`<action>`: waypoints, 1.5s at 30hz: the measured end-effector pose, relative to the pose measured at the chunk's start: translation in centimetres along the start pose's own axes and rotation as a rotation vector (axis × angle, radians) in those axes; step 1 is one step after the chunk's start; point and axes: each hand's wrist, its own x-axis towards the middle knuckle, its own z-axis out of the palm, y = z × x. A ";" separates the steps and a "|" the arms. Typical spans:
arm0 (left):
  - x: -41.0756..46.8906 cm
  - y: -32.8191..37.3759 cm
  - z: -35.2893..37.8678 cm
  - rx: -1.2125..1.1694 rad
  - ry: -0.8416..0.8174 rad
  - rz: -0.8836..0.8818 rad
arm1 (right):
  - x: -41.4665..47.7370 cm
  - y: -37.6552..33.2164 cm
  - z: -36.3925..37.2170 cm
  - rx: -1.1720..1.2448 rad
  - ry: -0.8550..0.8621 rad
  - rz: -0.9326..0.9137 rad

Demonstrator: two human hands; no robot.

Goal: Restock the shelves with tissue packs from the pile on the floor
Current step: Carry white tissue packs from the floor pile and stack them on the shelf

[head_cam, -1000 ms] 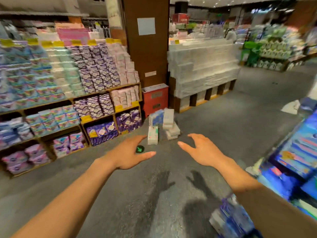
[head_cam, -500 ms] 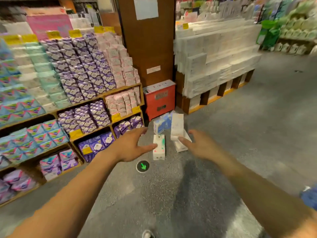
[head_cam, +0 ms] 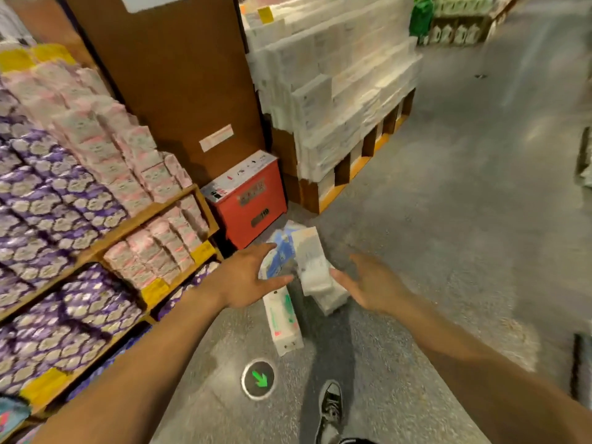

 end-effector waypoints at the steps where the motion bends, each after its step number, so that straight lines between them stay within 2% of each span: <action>1: 2.8 -1.6 -0.4 0.001 -0.004 0.007 | 3.1 -0.2 0.4 0.017 -0.001 0.009; 10: 23.2 -14.6 -1.7 0.010 -0.103 0.040 | 25.6 -1.6 5.4 0.063 0.018 0.177; 18: 35.7 -24.4 -0.4 0.011 -0.240 0.198 | 34.7 -5.1 11.7 0.083 0.095 0.426; 21: 39.3 -28.9 1.1 -0.010 -0.328 0.290 | 37.3 -7.3 16.2 0.114 0.163 0.542; 23: 41.5 -32.5 3.3 -0.006 -0.375 0.340 | 39.0 -8.3 20.5 0.222 0.182 0.638; 29: 48.4 -43.0 16.5 0.051 -0.469 0.388 | 44.1 -6.2 36.1 0.423 0.304 0.866; 36: 57.3 -52.9 36.9 0.042 -0.463 0.328 | 51.3 4.5 55.0 0.481 0.221 1.067; 40: 62.5 -56.1 47.1 0.029 -0.456 0.314 | 54.8 11.4 63.6 0.576 0.265 1.182; 45: 66.6 -60.4 58.9 0.070 -0.518 0.239 | 57.7 16.4 73.3 0.684 0.179 1.261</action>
